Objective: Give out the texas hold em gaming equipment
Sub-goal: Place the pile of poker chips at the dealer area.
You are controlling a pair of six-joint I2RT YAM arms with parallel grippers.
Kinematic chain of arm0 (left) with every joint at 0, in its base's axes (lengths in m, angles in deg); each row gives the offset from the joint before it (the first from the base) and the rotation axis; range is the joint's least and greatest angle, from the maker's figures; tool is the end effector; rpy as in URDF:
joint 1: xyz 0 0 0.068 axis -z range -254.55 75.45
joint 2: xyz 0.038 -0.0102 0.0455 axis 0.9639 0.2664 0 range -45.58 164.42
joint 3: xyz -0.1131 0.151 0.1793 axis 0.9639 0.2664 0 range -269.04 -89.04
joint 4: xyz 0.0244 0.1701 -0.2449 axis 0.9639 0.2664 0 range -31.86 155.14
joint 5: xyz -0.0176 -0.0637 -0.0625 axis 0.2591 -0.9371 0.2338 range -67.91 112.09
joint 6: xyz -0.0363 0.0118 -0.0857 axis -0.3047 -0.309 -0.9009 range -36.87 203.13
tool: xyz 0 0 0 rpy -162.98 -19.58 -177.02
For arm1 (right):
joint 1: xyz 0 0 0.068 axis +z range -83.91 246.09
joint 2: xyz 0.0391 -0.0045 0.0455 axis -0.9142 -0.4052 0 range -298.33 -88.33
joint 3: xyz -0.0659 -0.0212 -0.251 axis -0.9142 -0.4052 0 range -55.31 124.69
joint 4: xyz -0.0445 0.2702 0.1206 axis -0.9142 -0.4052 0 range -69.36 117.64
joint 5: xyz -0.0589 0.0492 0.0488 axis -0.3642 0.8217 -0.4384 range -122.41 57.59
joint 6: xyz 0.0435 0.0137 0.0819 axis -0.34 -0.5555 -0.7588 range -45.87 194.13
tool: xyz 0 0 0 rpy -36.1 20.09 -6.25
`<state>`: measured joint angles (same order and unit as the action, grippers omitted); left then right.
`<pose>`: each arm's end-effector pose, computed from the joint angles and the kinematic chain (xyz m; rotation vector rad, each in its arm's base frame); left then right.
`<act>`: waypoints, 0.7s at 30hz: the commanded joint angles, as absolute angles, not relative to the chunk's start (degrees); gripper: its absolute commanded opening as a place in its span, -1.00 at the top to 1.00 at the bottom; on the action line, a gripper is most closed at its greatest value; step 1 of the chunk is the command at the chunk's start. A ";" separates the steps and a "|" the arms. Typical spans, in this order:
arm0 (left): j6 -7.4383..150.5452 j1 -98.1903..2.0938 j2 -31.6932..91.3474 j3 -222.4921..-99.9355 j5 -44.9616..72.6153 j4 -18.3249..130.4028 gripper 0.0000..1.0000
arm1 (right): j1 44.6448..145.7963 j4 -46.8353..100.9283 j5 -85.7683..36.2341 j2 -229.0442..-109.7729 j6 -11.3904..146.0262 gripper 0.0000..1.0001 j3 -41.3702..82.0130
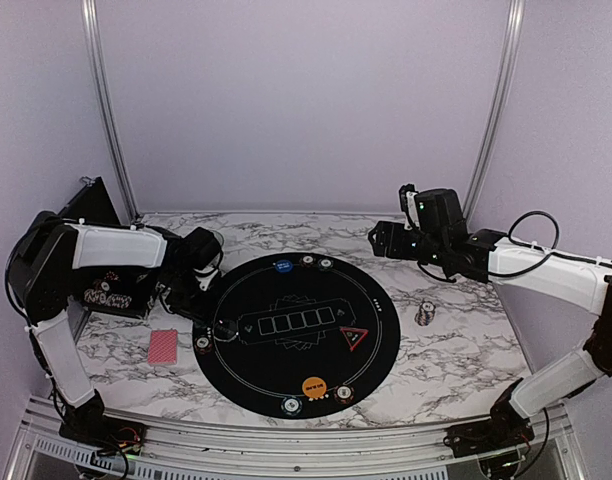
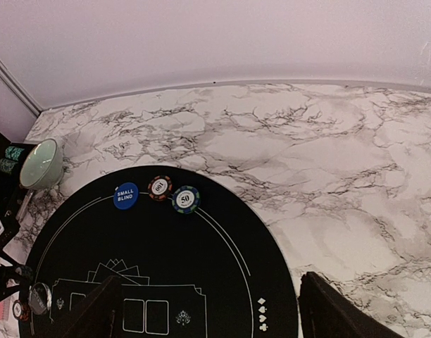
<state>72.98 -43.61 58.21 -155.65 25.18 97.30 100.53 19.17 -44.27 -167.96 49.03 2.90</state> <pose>0.3287 -0.1917 0.0788 0.5136 2.8534 -0.0485 0.3380 0.2106 0.2342 -0.0451 2.1067 0.4145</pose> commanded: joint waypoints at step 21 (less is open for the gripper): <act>72.90 -43.96 56.71 -171.57 23.24 100.12 -0.30 | 100.21 9.84 -45.64 -169.46 51.69 -0.69 8.87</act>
